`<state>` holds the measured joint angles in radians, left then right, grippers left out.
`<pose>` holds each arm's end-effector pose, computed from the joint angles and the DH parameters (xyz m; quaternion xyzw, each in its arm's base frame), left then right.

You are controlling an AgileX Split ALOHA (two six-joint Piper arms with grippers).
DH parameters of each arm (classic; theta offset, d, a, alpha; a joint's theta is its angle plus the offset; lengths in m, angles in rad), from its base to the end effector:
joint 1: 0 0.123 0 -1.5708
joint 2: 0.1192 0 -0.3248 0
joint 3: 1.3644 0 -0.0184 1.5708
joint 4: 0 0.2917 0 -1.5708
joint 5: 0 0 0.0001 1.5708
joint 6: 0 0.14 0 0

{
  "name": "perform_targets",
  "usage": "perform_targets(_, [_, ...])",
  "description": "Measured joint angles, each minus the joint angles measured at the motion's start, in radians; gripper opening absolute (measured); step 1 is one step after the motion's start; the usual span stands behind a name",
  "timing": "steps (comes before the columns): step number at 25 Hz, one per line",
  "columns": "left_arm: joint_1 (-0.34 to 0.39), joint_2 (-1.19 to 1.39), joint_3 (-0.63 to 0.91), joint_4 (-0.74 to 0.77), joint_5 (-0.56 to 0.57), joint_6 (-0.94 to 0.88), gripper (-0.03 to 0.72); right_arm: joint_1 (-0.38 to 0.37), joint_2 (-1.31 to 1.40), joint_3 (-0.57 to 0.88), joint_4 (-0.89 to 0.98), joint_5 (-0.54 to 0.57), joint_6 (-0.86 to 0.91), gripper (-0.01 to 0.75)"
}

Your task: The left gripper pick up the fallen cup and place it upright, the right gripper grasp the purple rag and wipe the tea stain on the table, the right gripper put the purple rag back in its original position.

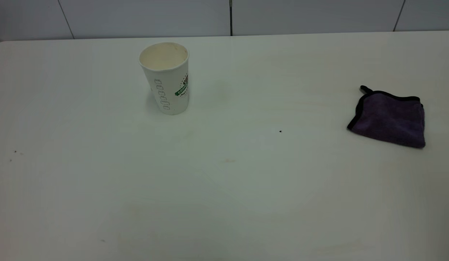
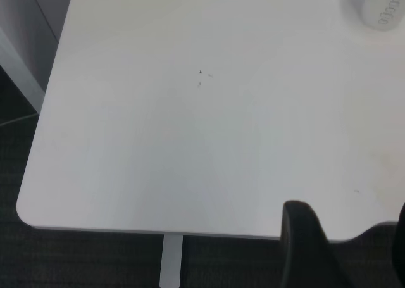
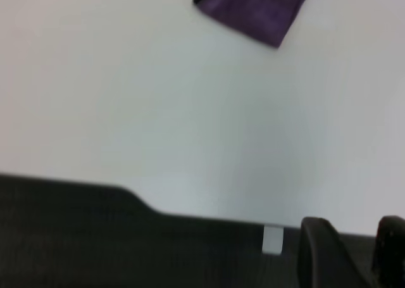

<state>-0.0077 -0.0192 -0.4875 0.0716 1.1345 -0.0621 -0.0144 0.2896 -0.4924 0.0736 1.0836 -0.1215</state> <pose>0.0281 0.0089 0.2620 -0.0265 0.8693 0.0185 0.4932 0.0744 0.0080 0.2536 -0.0459 0.9237 0.0108 0.3802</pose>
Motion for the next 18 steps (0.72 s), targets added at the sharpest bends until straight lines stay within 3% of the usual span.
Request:
perform_targets(10, [0.0, 0.0, 0.0, 0.0, 0.0, 0.0, 0.379, -0.039, -0.293, 0.0, -0.012, 0.021, 0.007, 0.22])
perform_targets(18, [0.0, 0.0, 0.0, 0.0, 0.0, 0.0, 0.379, -0.039, -0.306, 0.013, -0.022, 0.04, 0.041, 0.227])
